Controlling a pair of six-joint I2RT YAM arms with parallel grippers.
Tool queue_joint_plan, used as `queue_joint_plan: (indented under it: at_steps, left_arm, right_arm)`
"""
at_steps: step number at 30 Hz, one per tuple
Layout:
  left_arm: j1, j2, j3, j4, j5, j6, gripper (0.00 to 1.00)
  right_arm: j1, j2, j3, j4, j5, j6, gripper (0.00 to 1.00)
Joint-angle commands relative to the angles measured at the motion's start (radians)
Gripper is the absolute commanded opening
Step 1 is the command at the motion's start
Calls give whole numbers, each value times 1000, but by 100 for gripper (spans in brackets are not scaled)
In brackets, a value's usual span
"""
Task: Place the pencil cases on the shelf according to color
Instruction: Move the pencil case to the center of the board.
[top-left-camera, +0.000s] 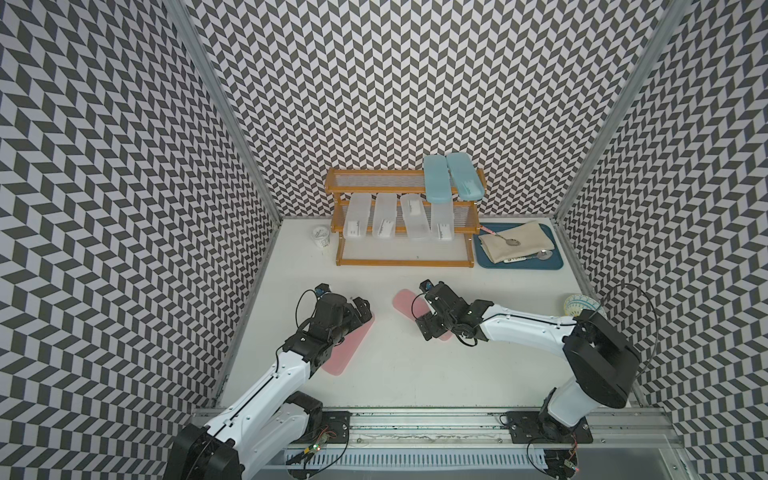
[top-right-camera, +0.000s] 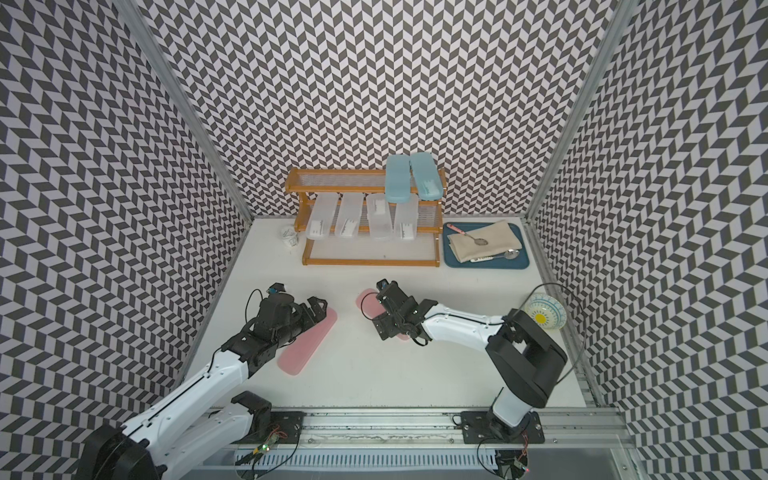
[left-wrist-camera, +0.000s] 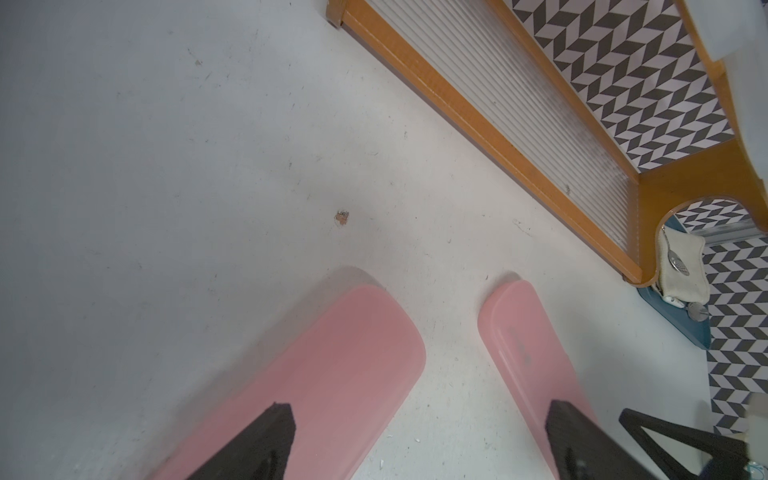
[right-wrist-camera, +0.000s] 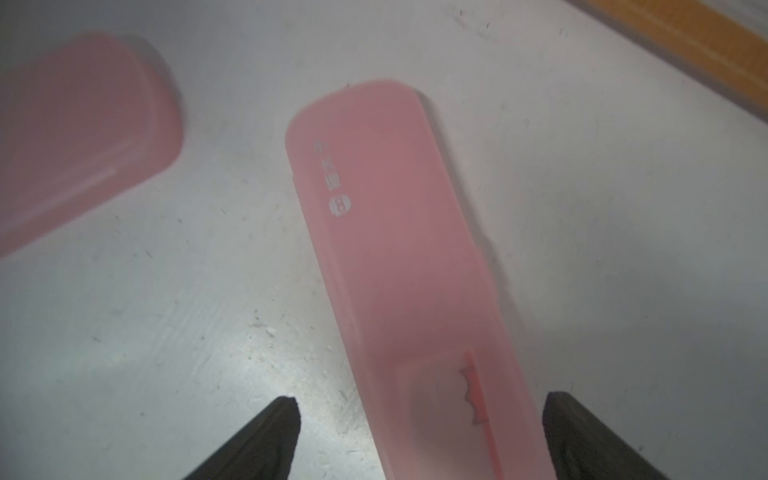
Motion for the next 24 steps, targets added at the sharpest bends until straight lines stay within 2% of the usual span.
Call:
queue_joint_plan:
  at_steps: [1, 4, 15, 20, 24]
  left_arm:
    - [-1, -15, 1, -9, 4, 7, 100]
    - [-2, -16, 1, -10, 2, 2, 100]
    - [1, -42, -9, -9, 6, -2, 100]
    - [1, -72, -10, -25, -13, -3, 100]
    - [0, -85, 12, -46, -33, 5, 100]
  right_arm:
    - [-17, 7, 19, 0, 9, -38, 97]
    - [-26, 31, 26, 2, 25, -44, 97]
    - [-63, 134, 26, 54, -46, -84, 97]
    - [-69, 137, -2, 58, -60, -30, 90]
    - [-69, 77, -83, 82, -12, 70, 79]
